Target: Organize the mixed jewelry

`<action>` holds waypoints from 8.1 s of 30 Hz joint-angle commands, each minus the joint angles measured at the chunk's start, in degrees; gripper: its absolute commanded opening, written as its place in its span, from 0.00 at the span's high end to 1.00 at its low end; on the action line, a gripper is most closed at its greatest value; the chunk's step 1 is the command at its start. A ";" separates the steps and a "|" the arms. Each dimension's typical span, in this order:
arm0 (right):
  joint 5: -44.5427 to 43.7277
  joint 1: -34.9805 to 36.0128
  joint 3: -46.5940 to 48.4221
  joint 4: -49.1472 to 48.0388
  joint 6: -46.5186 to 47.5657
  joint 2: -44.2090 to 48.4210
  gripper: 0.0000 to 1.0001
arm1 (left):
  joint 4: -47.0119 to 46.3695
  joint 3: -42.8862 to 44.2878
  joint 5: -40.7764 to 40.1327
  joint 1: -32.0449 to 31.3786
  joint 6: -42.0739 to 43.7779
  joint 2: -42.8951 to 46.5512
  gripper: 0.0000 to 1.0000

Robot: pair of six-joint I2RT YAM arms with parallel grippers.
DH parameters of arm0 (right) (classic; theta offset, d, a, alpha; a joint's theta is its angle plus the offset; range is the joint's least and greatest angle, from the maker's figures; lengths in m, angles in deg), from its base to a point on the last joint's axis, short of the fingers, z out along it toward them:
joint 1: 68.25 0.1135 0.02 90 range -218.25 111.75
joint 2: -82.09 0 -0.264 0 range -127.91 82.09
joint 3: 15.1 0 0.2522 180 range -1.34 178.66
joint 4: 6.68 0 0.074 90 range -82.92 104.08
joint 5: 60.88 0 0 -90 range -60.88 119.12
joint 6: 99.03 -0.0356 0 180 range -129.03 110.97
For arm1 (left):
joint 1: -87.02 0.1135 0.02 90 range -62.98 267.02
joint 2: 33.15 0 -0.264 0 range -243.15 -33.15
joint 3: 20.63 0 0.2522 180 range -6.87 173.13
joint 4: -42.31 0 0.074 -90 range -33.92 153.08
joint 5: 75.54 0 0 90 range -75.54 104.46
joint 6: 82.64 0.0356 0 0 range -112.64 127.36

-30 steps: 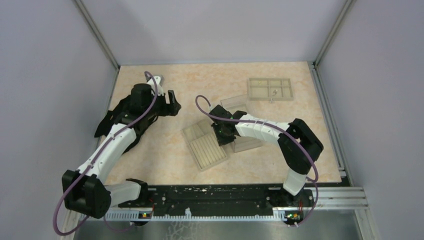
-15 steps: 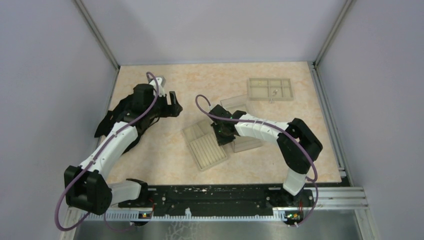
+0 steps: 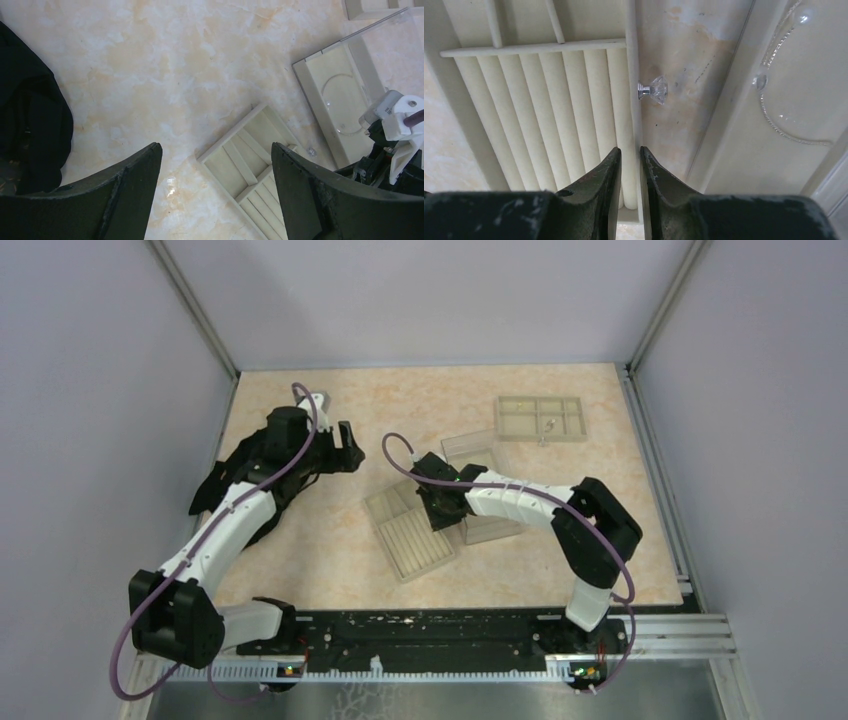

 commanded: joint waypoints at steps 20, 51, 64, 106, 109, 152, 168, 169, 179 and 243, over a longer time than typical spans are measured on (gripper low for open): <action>-7.07 3.05 4.98 -0.18 5.03 -0.13 0.74 | -2.16 3.88 -0.15 0.20 1.11 -3.35 0.13; -6.27 3.05 5.36 0.06 1.85 -2.80 1.00 | -0.92 4.79 -3.27 1.31 -1.15 -3.88 0.11; -7.72 3.05 7.94 0.09 -2.22 -5.54 1.00 | 1.03 7.04 -2.25 5.16 -1.35 -4.58 0.09; -9.10 3.09 11.10 5.31 -0.03 2.80 1.00 | -8.18 -0.72 -12.80 5.81 -3.11 4.05 0.01; -10.82 3.05 17.85 9.50 1.40 2.89 1.00 | -5.99 2.06 -13.76 5.81 -2.35 3.28 0.01; -10.10 -52.66 -9.90 12.80 -0.13 28.10 1.00 | -8.53 11.30 2.11 -17.46 -13.69 -23.50 0.01; -4.20 -38.85 -12.29 12.73 -6.02 30.00 1.00 | -9.08 9.15 6.83 -9.14 -9.75 -21.04 0.01; -4.25 -36.46 -12.10 12.71 -7.44 29.84 1.00 | -9.17 8.89 7.49 -8.16 -9.15 -20.87 0.01; -8.70 -27.63 -9.41 12.73 -9.85 29.38 1.00 | -12.00 8.22 19.38 -2.86 -12.46 -24.04 0.01; -0.57 -27.56 -27.13 -8.60 3.98 36.05 1.00 | -12.10 8.41 28.89 -5.67 -16.29 -28.52 0.01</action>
